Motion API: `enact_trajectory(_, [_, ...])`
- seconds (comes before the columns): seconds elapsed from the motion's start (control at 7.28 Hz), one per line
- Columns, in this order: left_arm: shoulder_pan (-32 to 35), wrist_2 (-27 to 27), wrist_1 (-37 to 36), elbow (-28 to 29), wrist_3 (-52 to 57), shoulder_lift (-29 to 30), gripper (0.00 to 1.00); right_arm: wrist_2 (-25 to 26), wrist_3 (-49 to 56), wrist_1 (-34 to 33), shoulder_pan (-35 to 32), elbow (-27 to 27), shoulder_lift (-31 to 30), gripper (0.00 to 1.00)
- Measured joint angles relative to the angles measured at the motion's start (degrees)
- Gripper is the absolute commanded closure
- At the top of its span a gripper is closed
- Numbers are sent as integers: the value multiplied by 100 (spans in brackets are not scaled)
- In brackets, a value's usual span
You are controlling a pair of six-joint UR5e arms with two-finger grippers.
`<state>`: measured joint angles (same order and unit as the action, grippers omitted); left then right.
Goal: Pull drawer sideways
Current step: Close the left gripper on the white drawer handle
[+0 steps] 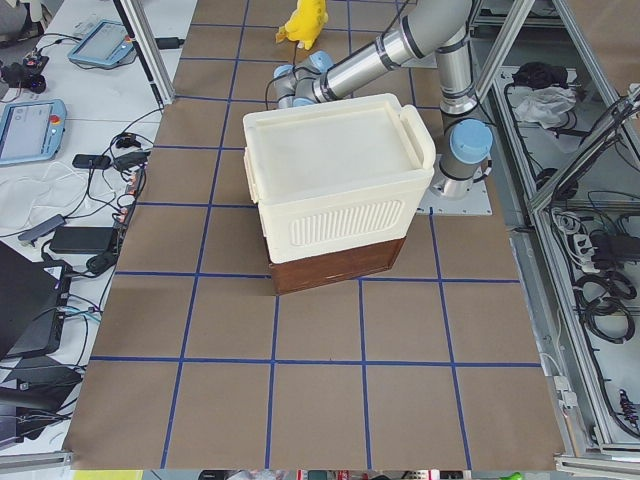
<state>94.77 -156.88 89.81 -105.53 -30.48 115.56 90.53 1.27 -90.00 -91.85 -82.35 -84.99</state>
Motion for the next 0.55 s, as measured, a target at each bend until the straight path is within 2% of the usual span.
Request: enact_trajectory(0.55, [-52, -8, 155, -61, -21, -35, 14, 0, -4, 0, 0, 0, 0, 0])
